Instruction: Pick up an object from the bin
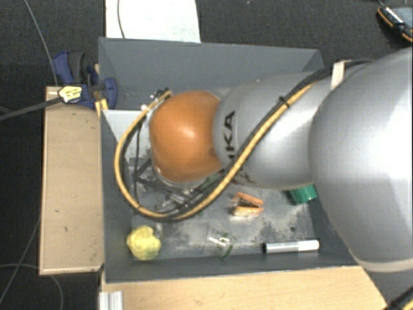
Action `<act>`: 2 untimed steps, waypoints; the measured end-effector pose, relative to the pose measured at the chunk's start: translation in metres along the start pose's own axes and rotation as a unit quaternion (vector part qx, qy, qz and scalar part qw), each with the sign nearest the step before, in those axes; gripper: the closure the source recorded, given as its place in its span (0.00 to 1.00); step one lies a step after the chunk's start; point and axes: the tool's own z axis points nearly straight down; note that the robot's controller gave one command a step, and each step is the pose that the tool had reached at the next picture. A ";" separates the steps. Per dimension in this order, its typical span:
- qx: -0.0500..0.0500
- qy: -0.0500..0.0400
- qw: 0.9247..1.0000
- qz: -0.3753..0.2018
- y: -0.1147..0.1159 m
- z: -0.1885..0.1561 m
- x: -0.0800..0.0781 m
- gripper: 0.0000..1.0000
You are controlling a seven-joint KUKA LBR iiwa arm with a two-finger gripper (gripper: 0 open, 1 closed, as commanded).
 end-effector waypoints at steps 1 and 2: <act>-0.002 0.004 0.945 -0.326 0.001 0.038 0.032 0.00; 0.001 0.003 0.977 -0.215 0.011 0.073 0.028 0.00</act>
Offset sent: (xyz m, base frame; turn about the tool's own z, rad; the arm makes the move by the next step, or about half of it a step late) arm -0.0295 0.0029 -0.0738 -0.4399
